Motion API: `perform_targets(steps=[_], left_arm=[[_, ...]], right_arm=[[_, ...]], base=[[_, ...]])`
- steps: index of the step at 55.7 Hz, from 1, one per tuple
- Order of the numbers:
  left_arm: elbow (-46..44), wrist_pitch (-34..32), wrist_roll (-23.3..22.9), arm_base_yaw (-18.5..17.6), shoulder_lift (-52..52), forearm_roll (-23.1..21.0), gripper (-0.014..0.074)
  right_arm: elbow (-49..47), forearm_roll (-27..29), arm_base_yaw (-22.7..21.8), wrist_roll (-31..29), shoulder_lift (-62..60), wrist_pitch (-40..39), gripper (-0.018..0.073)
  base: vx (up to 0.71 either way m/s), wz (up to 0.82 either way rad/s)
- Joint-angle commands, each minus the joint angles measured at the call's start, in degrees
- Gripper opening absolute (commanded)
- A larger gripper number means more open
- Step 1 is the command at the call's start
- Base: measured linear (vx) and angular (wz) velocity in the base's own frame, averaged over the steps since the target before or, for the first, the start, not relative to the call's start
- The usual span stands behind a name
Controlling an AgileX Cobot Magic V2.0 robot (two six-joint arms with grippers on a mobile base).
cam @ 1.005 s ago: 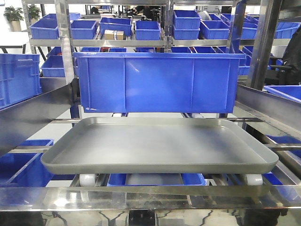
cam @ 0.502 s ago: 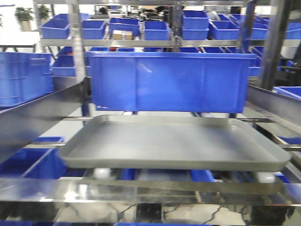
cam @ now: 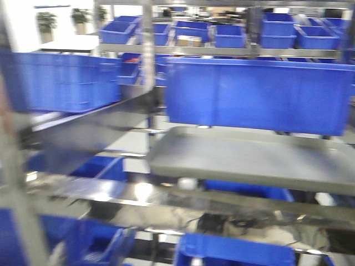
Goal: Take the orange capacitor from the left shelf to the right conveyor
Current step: 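Drive the base to the green conveyor holding the cylinder in the right gripper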
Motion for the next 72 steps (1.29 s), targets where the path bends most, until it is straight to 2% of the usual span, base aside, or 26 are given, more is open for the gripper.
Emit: perform_targets(steps=[1,72], left_arm=[[-1.71,-4.65,-0.32,-0.44,-0.29,-0.27,-0.0006],[-1.71,-4.65,-0.32,-0.44,-0.29,-0.27,-0.0006]], right_arm=[[-1.60,-1.11,0.00,-0.10,0.58,-4.84,-0.0008],[-1.60,-1.11,0.00,-0.10,0.58,-4.84,-0.0008]], base=[[-0.11,0.43],[-0.13,0.54]])
